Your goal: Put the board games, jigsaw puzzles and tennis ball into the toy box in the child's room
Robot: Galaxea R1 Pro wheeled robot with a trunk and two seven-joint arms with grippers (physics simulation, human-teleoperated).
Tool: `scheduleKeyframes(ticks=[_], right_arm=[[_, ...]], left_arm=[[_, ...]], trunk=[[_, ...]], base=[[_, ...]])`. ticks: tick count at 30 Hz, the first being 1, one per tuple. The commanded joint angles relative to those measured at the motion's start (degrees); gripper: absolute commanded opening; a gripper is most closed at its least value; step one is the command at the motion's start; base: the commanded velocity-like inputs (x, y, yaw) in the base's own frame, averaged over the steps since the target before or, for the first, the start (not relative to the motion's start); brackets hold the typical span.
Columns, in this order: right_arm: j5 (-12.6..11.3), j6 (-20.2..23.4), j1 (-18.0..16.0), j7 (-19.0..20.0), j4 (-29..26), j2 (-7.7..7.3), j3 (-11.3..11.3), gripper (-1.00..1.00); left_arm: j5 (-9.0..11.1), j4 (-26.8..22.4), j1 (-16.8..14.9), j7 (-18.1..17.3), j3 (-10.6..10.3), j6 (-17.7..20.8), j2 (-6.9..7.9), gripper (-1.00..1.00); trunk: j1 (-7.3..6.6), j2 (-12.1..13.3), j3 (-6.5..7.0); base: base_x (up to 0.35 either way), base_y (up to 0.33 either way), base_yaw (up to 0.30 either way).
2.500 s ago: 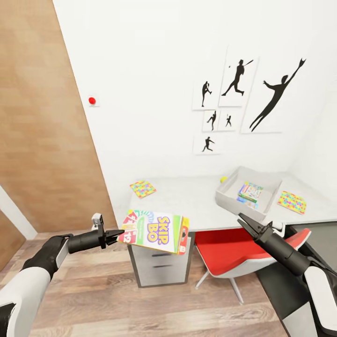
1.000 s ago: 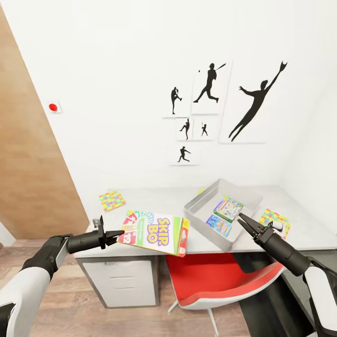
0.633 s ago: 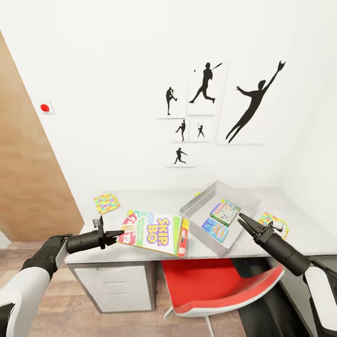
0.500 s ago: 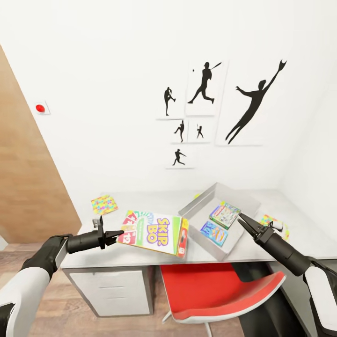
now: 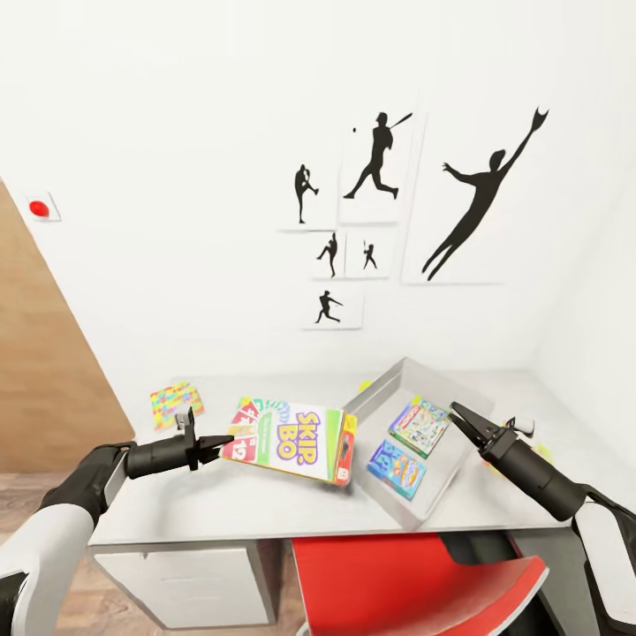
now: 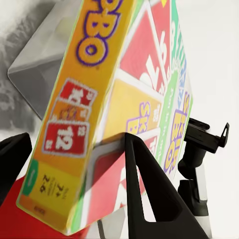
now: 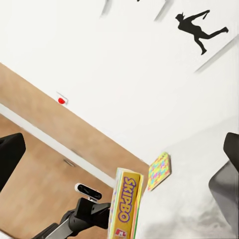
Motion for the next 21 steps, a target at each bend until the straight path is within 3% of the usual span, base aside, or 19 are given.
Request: scheduleKeyframes(ticks=[1,13,21], right_arm=[[-0.1,0.3,-0.1,0.1,0.0,0.00,-0.1,1.00],[-0.1,0.3,-0.1,0.1,0.0,-0.02,-0.1,1.00],[-0.1,0.3,-0.1,0.1,0.0,0.00,0.0,1.00]], left_arm=[[0.0,0.0,-0.1,-0.1,0.1,0.5,-0.01,-1.00],[0.1,0.0,0.0,-0.3,0.1,0.5,-0.01,-1.00],[0.0,0.0,0.0,-0.4,0.1,0.5,-0.01,-1.00]], trunk=[[0.05,-0.1,-0.12],[0.05,-0.1,-0.12],[0.05,-0.1,-0.12]], base=[[0.173,-0.139,0.000],[0.044,-0.127,0.000],[0.001,-0.019,0.000]])
